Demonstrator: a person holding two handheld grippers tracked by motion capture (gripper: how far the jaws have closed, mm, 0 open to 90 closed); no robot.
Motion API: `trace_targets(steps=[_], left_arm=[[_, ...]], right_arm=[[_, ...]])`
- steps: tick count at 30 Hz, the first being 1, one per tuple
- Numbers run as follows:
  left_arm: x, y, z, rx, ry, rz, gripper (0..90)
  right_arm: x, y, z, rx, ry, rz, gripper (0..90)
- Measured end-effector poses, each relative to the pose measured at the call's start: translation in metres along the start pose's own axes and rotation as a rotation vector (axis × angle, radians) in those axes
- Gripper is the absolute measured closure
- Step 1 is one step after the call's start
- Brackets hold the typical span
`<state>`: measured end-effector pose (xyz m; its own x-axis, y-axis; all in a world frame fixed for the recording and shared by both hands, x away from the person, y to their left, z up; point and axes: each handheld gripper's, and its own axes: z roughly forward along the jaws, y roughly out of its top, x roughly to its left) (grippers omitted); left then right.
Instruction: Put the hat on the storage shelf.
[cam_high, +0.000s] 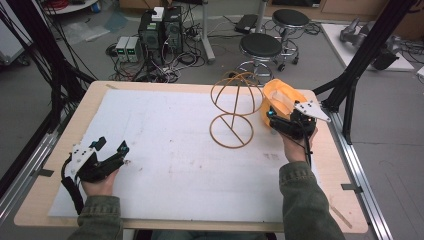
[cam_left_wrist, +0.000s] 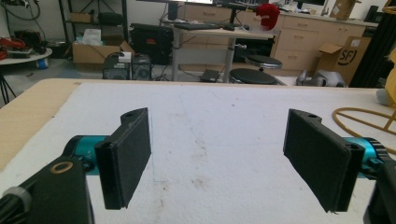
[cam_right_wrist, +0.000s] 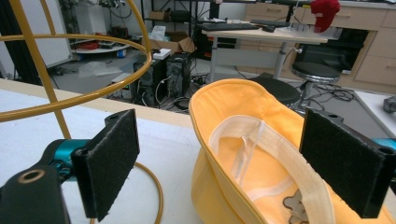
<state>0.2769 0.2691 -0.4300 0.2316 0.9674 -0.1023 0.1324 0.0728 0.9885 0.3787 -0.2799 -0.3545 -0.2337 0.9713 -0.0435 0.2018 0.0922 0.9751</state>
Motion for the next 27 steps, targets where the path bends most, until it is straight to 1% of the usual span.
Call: trace_targets(steps=[2, 4, 5, 6, 7, 8, 9, 11, 12, 13, 14, 15, 16, 17, 18, 20, 22, 23, 27], left_arm=[[0.000, 0.000, 0.001, 0.005, -0.002, 0.002, 23.5], [-0.001, 0.000, 0.001, 0.003, -0.005, 0.002, 23.5], [-0.002, 0.000, 0.002, 0.001, -0.006, 0.001, 23.5], [-0.002, 0.000, 0.002, -0.001, -0.008, 0.001, 23.5], [-0.002, 0.000, 0.002, -0.002, -0.008, 0.001, 23.5], [-0.002, 0.000, 0.002, 0.001, -0.010, 0.004, 23.5], [-0.002, 0.000, 0.002, 0.001, -0.010, 0.004, 23.5], [-0.002, 0.000, 0.003, 0.002, -0.011, 0.004, 23.5], [-0.002, 0.000, 0.003, 0.001, -0.011, 0.004, 23.5], [-0.002, 0.000, 0.003, 0.001, -0.011, 0.004, 23.5], [-0.002, 0.000, 0.003, 0.001, -0.012, 0.004, 23.5], [-0.002, 0.000, 0.003, 0.001, -0.012, 0.004, 23.5], [-0.002, 0.000, 0.003, 0.002, -0.012, 0.003, 23.5], [-0.002, 0.000, 0.003, 0.001, -0.012, 0.005, 23.5], [-0.002, 0.000, 0.003, 0.000, -0.013, 0.006, 23.5], [-0.002, 0.000, 0.003, -0.001, -0.013, 0.007, 23.5], [-0.002, 0.000, 0.003, 0.002, -0.014, 0.005, 23.5], [-0.002, 0.000, 0.003, 0.003, -0.013, 0.007, 23.5], [-0.002, 0.000, 0.003, 0.001, -0.014, 0.006, 23.5]], right_arm=[[0.000, 0.000, 0.002, 0.003, 0.007, 0.000, 11.0], [0.002, 0.001, 0.008, 0.028, 0.012, -0.006, 11.1], [0.003, 0.001, 0.010, 0.028, 0.009, -0.008, 11.1], [0.005, 0.002, 0.015, 0.046, -0.001, -0.033, 11.2], [0.005, 0.002, 0.015, 0.046, -0.001, -0.033, 11.2], [0.005, 0.003, 0.020, 0.057, -0.004, -0.043, 11.1], [0.005, 0.004, 0.023, 0.064, -0.005, -0.038, 11.1], [0.005, 0.004, 0.025, 0.071, -0.006, -0.045, 11.1], [0.005, 0.005, 0.030, 0.085, -0.010, -0.059, 11.1], [0.005, 0.005, 0.030, 0.085, -0.010, -0.059, 11.1], [0.005, 0.005, 0.033, 0.091, -0.012, -0.071, 11.1], [0.005, 0.005, 0.033, 0.091, -0.012, -0.071, 11.1], [0.004, 0.006, 0.038, 0.101, -0.011, -0.061, 11.1], [0.004, 0.006, 0.038, 0.101, -0.011, -0.061, 11.1], [0.003, 0.008, 0.042, 0.116, -0.012, -0.067, 11.1], [0.003, 0.009, 0.045, 0.123, -0.004, -0.062, 11.1], [0.004, 0.010, 0.048, 0.133, 0.003, -0.068, 11.1], [0.004, 0.009, 0.050, 0.134, 0.002, -0.069, 11.2], [0.002, 0.004, 0.056, 0.174, -0.007, -0.071, 11.5]])
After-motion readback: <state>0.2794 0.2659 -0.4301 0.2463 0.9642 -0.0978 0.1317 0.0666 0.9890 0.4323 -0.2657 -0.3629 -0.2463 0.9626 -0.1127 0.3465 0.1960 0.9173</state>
